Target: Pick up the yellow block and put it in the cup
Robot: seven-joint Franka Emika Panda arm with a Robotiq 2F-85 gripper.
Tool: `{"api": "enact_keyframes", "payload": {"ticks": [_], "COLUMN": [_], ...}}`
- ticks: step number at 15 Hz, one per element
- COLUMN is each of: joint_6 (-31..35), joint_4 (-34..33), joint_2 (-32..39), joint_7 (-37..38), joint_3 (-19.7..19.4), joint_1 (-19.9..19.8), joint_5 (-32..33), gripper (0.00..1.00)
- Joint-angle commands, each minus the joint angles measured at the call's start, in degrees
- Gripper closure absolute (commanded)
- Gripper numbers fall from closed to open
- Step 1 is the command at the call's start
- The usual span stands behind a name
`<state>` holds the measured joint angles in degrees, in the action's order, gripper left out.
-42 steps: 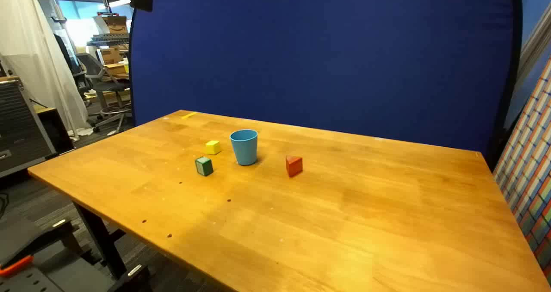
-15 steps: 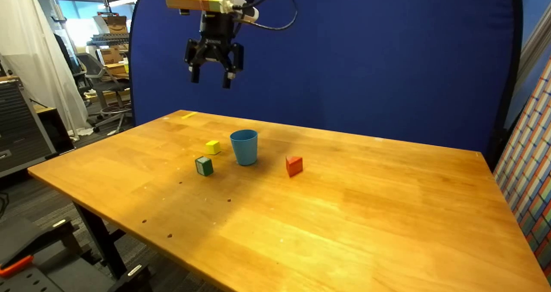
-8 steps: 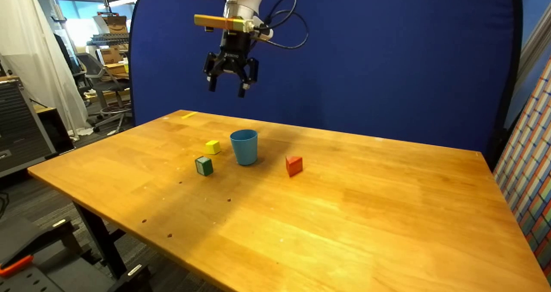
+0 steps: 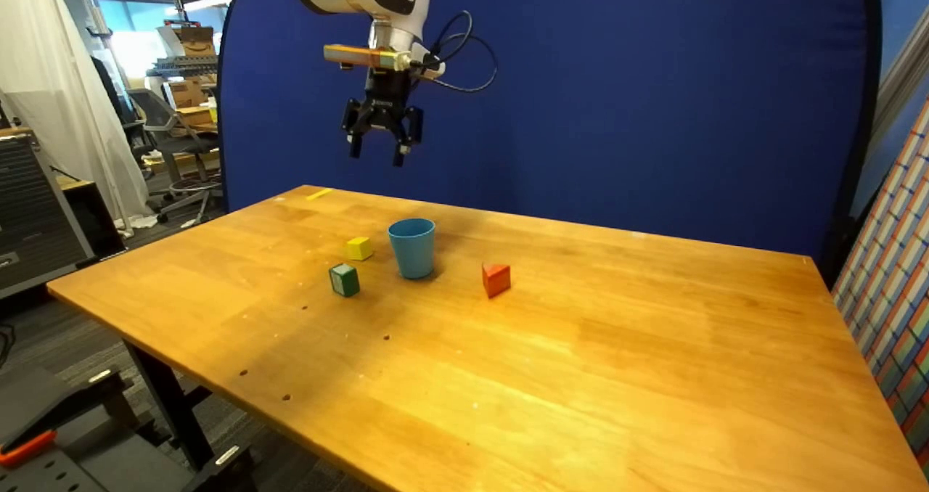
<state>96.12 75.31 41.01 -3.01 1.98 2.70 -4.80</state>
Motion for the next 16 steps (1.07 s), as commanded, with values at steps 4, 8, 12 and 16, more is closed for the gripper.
{"api": "enact_keyframes", "payload": {"ticks": [4,8,12,16], "joint_6": [4.37,11.42,18.28,23.73], "joint_4": [1.57,5.11,9.06,12.37], "joint_2": [1.21,3.63,5.45,6.15], "joint_7": [3.5,4.72,4.6,5.97], "joint_3": [0.21,0.99,2.36,2.82], "joint_1": [-0.11,0.22,0.17,0.22], "joint_5": [-1.02,-1.78,-3.36,-5.03], "gripper": [0.0,0.0,0.0,0.0]}}
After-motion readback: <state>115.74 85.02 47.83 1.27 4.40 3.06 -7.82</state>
